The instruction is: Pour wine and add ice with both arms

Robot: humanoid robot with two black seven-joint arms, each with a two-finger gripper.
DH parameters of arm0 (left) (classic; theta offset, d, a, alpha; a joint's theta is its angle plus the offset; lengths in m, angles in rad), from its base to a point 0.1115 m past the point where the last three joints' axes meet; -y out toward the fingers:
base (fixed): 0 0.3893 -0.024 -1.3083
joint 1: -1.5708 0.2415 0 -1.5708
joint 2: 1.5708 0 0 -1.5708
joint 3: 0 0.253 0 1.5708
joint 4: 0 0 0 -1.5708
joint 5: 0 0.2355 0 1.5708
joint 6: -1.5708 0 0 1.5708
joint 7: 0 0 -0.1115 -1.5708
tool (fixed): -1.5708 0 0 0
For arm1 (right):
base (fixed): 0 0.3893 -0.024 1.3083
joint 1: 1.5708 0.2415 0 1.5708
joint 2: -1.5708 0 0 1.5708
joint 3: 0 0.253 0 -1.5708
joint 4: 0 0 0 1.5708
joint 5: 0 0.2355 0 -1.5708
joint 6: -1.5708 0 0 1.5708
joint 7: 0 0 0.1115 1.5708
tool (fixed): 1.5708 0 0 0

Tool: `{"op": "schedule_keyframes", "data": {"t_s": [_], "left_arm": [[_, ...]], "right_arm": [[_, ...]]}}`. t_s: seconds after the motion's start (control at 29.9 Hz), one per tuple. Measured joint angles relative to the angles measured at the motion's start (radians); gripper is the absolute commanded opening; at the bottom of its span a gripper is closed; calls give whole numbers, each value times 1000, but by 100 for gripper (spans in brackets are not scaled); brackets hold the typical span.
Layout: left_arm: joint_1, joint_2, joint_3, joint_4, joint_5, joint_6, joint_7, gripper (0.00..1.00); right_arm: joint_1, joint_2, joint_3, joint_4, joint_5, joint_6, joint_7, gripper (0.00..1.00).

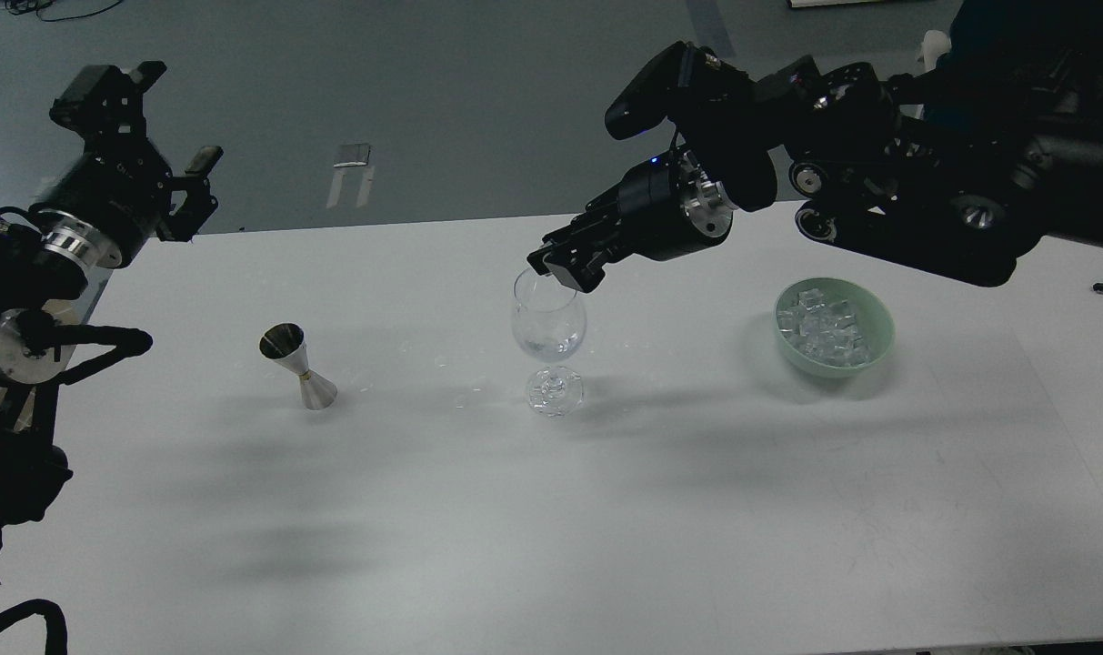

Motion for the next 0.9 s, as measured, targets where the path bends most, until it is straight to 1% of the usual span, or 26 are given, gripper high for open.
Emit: {"op": "schedule_keyframes", "data": {"t_s": [0.1, 0.17, 0.23, 0.27, 0.3, 0.37, 0.5, 0.57, 0.8, 0.9], "left_arm": [[0, 0, 0, 0, 0, 0, 0, 97], [1, -1, -1, 0, 0, 0, 0, 97], [1, -3, -1, 0, 0, 0, 0, 97], [1, -3, -1, 0, 0, 0, 0, 97], [1, -3, -1, 0, 0, 0, 0, 97], [1, -3, -1, 0, 0, 0, 0, 97], [1, 2, -1, 0, 0, 0, 0, 97], [1, 4, -1, 0, 0, 0, 0, 97], [1, 7, -1, 2, 0, 0, 0, 98], [1, 8, -1, 2, 0, 0, 0, 97]], "right_arm": [[-1, 8, -3, -5, 0, 0, 0, 10], [-1, 10, -7, -7, 0, 0, 0, 14], [-2, 12, -11, -9, 0, 0, -1, 22], [-2, 12, -13, -11, 0, -1, -1, 24], [-2, 13, -13, -12, 0, -2, -2, 30], [-2, 14, -14, -14, 0, -5, -3, 34], [-2, 19, -14, -16, 1, -10, -5, 47], [-4, 21, -14, -20, 3, -11, -6, 49], [-4, 29, -14, -25, 26, -15, -8, 49], [10, 25, 9, -51, 34, -37, -9, 49]]}}
